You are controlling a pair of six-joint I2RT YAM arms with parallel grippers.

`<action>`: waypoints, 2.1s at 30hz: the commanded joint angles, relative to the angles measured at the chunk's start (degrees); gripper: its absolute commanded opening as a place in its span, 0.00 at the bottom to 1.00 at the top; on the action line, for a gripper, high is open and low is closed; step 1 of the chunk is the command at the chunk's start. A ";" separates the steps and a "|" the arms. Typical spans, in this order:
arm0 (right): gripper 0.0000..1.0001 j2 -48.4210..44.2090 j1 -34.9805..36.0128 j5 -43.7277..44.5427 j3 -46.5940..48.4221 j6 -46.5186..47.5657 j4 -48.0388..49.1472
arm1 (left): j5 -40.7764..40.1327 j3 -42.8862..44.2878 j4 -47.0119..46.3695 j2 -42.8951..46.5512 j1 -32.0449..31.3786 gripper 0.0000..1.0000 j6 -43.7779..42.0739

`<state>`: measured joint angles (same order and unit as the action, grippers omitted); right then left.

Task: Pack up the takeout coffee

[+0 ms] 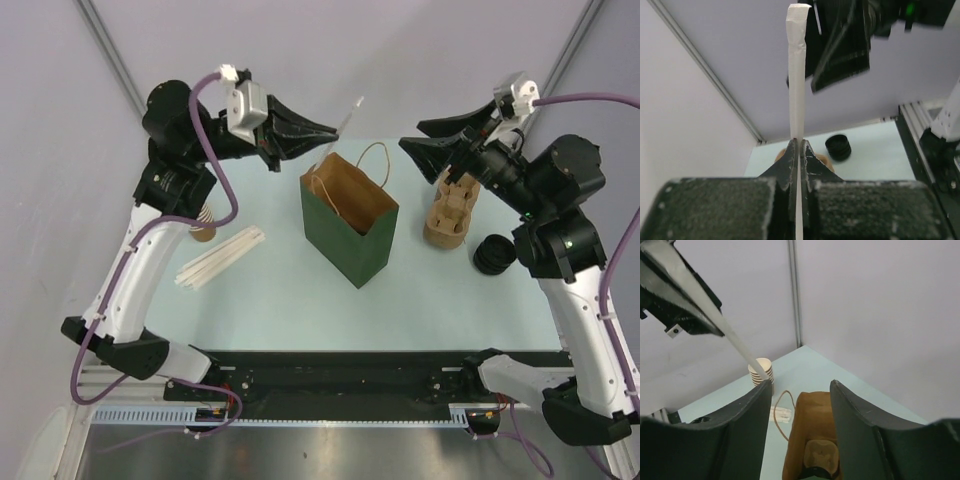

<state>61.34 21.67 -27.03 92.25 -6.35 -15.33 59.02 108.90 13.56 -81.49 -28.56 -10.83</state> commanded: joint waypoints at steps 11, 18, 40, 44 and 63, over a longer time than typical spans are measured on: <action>0.49 11.60 5.22 -0.22 10.84 -12.37 21.92 | -10.42 -6.24 -33.60 -0.59 -2.99 0.00 41.41; 0.49 14.24 9.35 -0.48 15.24 -9.74 21.66 | -12.53 -8.18 -37.20 -1.03 -3.26 0.00 45.72; 0.31 16.71 11.90 0.66 16.30 -8.33 21.13 | -10.86 -10.64 -38.79 -2.00 -4.05 0.00 48.27; 0.04 16.97 11.99 1.62 16.47 -8.33 20.70 | -11.04 -11.78 -38.61 -1.48 -4.05 0.00 47.75; 0.00 21.01 10.93 6.36 11.12 -4.11 20.26 | -12.09 -16.88 -19.91 11.78 19.24 0.99 22.21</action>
<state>80.49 32.42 -23.33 104.33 -12.97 3.38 46.61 91.92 -12.67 -77.21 -10.26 25.50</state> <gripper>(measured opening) 0.022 0.994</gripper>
